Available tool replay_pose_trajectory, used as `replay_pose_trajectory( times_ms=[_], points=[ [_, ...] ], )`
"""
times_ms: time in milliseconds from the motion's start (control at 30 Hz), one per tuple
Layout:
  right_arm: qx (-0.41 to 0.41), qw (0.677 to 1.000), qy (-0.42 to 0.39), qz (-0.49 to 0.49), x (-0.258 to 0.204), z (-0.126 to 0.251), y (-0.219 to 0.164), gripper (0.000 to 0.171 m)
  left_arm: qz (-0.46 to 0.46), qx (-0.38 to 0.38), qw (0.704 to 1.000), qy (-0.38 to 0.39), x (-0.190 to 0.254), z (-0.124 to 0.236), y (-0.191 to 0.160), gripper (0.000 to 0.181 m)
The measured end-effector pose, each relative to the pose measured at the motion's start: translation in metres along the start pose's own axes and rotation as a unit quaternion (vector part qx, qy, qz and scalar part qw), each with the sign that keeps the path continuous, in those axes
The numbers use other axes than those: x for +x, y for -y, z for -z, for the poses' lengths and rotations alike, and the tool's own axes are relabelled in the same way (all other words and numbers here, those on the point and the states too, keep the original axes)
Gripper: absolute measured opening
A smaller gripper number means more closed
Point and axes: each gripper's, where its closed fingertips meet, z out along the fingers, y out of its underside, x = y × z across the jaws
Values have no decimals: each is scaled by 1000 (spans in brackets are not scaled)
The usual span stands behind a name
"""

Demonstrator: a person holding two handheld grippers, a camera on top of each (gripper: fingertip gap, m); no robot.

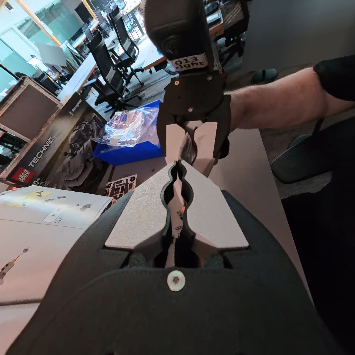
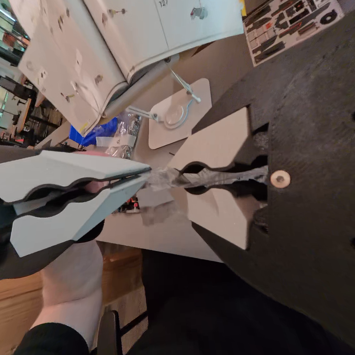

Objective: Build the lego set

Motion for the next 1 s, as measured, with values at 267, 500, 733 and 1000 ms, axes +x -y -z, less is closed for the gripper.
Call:
replay_pose_trajectory(
  times_ms=[267, 500, 733, 1000],
  points=[
    [-1, 995, -39, -94, 29, 6, -6, 0, 79, 18, 993, 83, -33, 32, -40, 37],
    [70, 984, 11, -163, 33, 24, -4, 0, 137, -30, 986, 93, -29, 46, -113, 60],
    [93, 962, 68, -249, 30, 32, -23, 0, 165, -27, 985, 33, -13, 10, -127, 0],
    [15, 977, -142, -158, 71, 70, -51, 68, 156, -86, 984, 5, -6, -2, -134, 0]
  ],
)
